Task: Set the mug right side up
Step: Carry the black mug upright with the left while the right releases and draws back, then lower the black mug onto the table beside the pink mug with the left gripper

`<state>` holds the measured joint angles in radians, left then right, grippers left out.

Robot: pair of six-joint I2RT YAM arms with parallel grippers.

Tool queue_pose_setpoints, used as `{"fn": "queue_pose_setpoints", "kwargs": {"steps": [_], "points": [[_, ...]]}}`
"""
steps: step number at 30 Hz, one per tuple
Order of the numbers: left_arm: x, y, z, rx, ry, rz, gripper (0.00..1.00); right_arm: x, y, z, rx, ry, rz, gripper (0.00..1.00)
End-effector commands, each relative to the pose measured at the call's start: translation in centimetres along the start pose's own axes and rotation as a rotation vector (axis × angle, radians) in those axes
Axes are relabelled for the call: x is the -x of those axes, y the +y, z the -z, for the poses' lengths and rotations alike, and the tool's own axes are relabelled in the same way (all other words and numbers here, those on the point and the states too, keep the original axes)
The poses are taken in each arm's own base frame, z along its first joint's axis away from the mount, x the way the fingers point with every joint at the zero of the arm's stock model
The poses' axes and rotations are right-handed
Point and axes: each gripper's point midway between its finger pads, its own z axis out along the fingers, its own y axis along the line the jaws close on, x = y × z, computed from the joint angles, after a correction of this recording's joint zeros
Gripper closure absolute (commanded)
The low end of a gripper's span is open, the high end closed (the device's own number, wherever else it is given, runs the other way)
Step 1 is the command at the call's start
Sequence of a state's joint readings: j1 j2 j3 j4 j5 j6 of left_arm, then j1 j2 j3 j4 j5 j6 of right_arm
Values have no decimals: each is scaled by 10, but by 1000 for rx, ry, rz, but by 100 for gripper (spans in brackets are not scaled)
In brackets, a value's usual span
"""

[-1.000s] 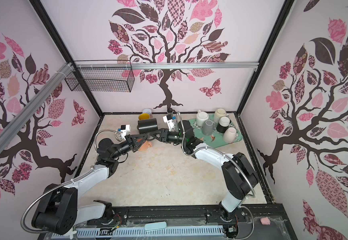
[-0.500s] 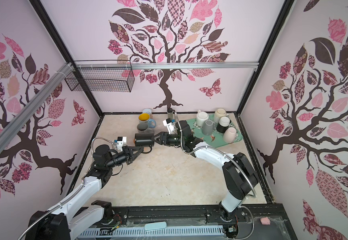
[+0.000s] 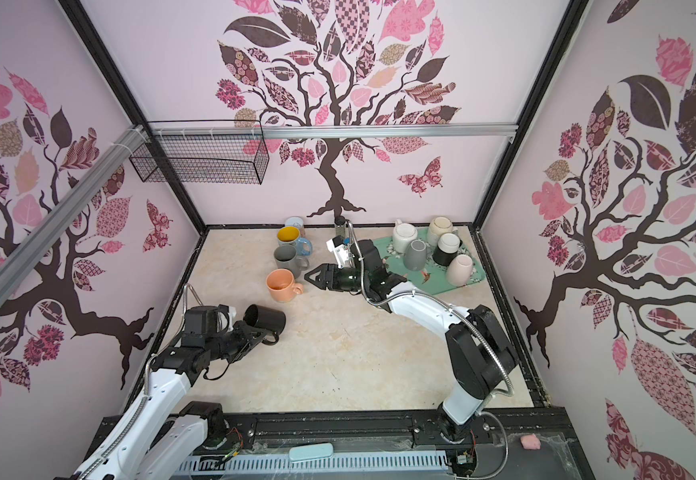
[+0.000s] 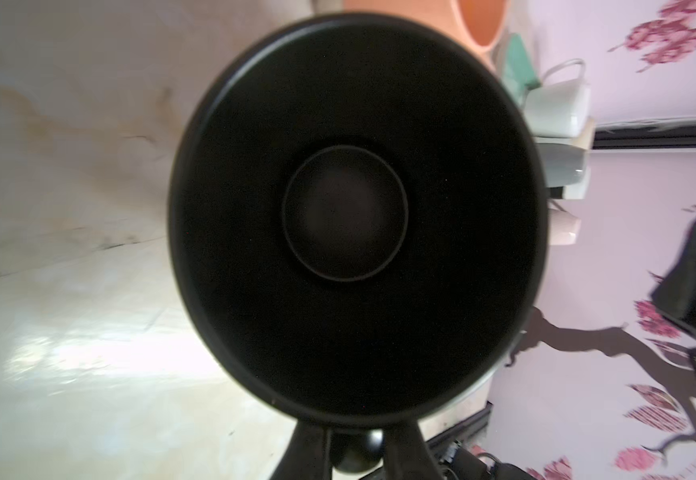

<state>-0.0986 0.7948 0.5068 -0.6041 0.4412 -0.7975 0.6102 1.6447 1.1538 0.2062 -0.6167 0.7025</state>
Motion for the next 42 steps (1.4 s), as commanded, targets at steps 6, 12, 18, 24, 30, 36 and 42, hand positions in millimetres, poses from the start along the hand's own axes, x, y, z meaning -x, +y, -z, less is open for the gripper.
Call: {"fn": "queue_pose_setpoints", "kwargs": {"steps": [6,12,18,24,30,36,42], "points": [[45,-15,22,103,-155,-164,100,14,1,19,-5,-47,38,42],[53,-27,14,246,-175,-316,100,14,-13,26,-76,-46,74,42],[54,-33,-4,323,-163,-381,100,16,-21,34,-136,-41,117,41],[58,-27,-14,367,-164,-395,100,13,-34,39,-198,-31,145,41],[60,-24,-24,393,-150,-390,100,11,-40,38,-214,-22,147,40],[64,-32,-35,362,-145,-358,94,10,-44,32,-204,-9,129,40],[62,-41,-46,315,-121,-322,73,10,-48,30,-212,-4,123,40]]}}
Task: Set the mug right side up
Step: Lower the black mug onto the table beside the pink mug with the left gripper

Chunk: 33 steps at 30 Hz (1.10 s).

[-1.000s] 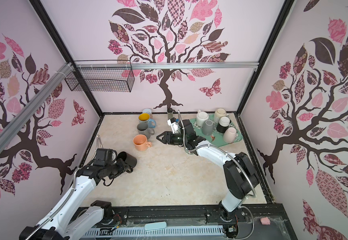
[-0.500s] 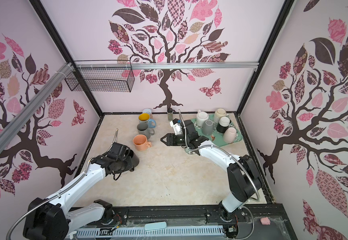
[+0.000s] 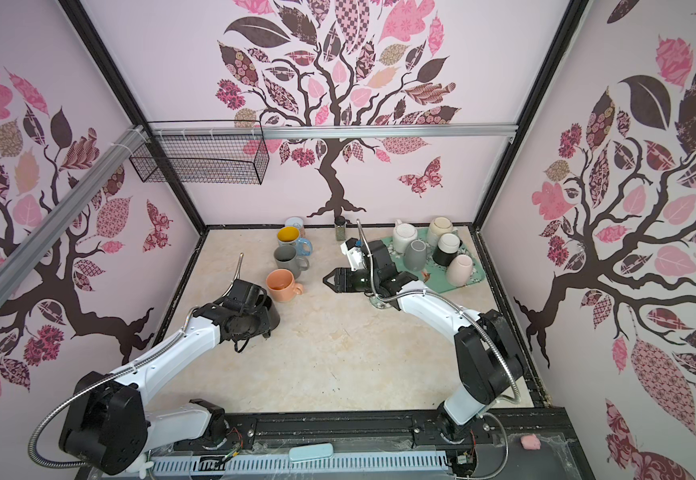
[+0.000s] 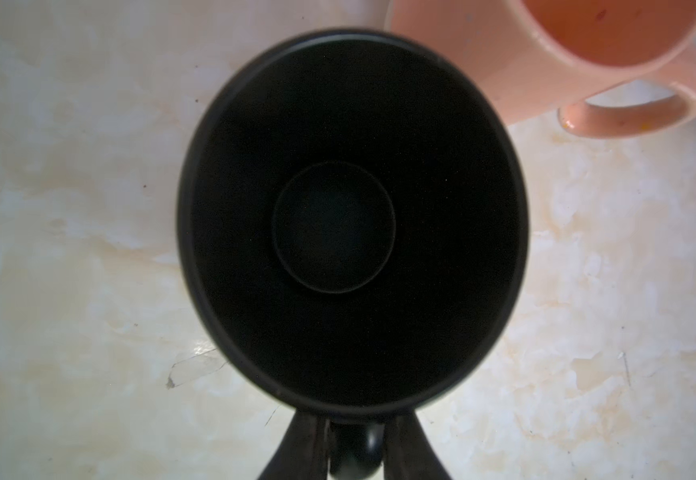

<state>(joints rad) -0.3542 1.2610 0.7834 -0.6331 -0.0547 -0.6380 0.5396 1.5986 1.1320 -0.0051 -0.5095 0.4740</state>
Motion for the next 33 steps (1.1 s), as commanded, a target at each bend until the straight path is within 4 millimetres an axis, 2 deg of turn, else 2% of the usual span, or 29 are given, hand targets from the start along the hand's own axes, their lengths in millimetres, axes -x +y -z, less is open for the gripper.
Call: {"fn": "queue_pose_setpoints", "kwargs": {"steps": [1,7,16,26,29,33], "points": [[33,-34,15,-121,-88,38,71,11,4,1,6,-15,18,40],[31,-47,20,-224,-100,87,66,12,3,-3,9,-9,3,40],[29,-49,26,-261,-113,100,64,13,3,-10,29,-4,-32,41],[18,-57,12,-302,-45,97,64,14,3,-12,38,-6,-56,41],[20,-56,16,-295,-55,88,64,16,4,-12,39,-11,-56,41],[26,-49,32,-260,-100,59,64,16,4,-13,42,-13,-58,41]]}}
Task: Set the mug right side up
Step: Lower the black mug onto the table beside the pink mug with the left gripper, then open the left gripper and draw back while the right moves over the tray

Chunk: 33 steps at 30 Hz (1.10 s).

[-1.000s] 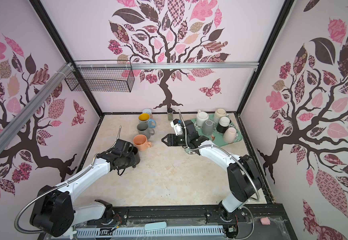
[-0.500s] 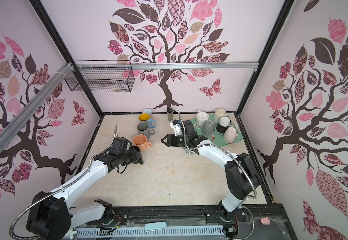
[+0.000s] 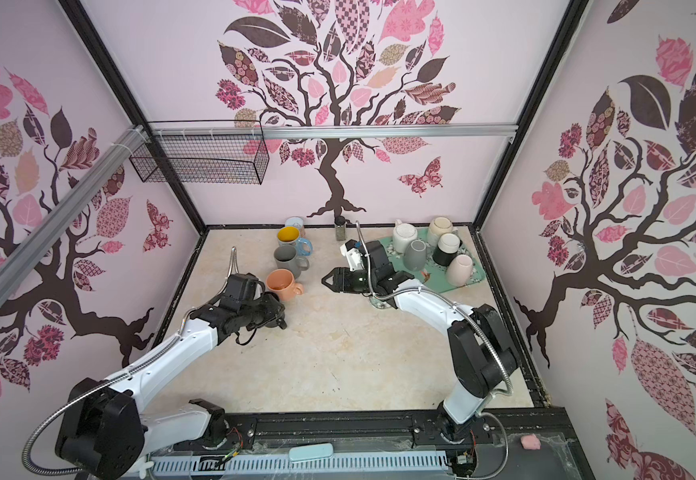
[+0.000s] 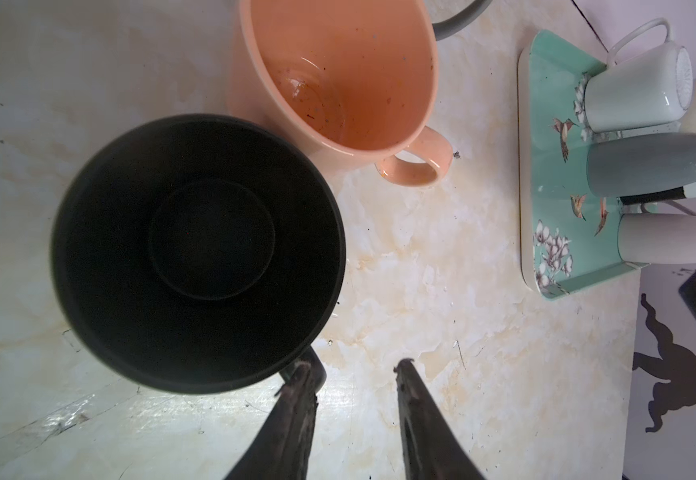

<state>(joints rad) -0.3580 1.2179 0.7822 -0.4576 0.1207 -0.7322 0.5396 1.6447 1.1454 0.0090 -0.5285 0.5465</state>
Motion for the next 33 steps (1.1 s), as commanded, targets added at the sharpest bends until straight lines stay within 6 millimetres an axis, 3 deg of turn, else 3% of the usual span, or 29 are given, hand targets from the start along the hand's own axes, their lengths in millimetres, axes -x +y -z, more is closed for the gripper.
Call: {"fn": "queue_pose_setpoints", "kwargs": {"steps": [1,6,14,21,33], "points": [[7,2,17,24,-46,-39,64,19,12,-2,37,-35,23,41],[1,20,28,92,-61,-51,64,19,11,-3,39,-32,26,41],[-34,32,1,47,38,8,67,16,8,0,20,-30,46,41],[-36,25,-22,9,78,22,69,10,4,5,-9,-27,73,40],[-18,-2,-44,-42,91,26,72,10,-11,15,-44,-32,76,40]]}}
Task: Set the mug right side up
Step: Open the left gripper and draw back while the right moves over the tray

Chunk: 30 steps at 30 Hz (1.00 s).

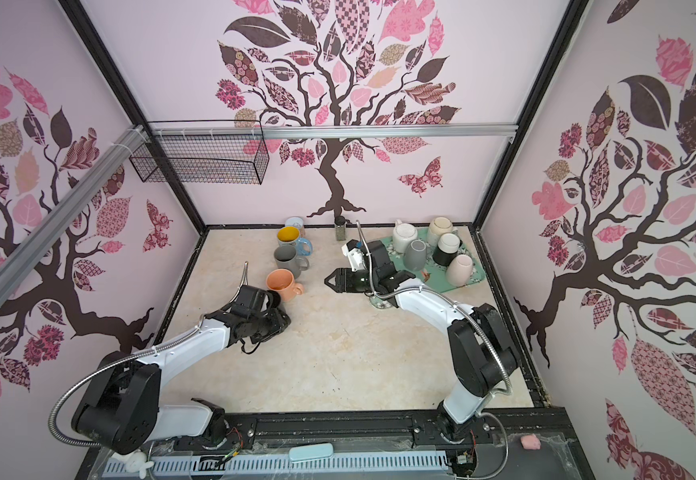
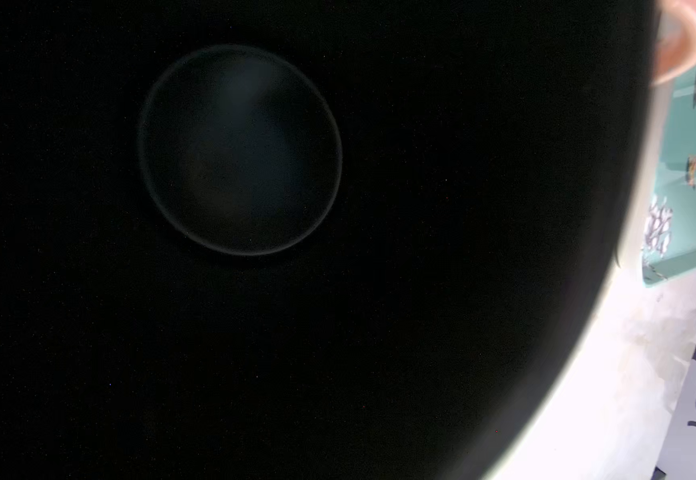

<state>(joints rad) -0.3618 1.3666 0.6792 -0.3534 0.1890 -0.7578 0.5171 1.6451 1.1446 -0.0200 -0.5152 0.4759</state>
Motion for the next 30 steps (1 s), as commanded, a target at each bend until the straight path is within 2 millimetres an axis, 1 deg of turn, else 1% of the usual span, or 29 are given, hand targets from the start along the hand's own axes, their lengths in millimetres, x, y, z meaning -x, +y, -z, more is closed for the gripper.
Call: {"fn": "queue_pose_setpoints", "kwargs": {"steps": [1,8,11,12,14,16,19,21,23,26,30], "points": [[26,-36,7,-94,-63,-28,72,9,0,13,-10,-34,29,40],[32,-52,0,-113,-48,-46,72,15,-5,21,-49,-54,42,40],[34,-57,4,-126,-51,-49,72,21,-12,28,-103,-73,69,39],[35,-59,7,-132,-56,-52,72,25,-18,32,-131,-83,75,38],[35,-61,13,-139,-62,-61,72,39,-35,45,-194,-118,57,36],[35,-63,23,-143,-71,-79,72,60,-60,64,-270,-173,19,36],[36,-65,38,-148,-92,-111,71,86,-94,94,-403,-242,-8,33],[36,-66,48,-153,-108,-131,71,99,-117,111,-509,-271,0,31],[36,-67,58,-156,-125,-149,71,107,-140,127,-627,-283,10,28],[34,-65,68,-157,-148,-169,71,117,-171,142,-742,-290,1,25],[30,-64,74,-165,-154,-191,71,132,-203,147,-786,-276,-36,24]]}}
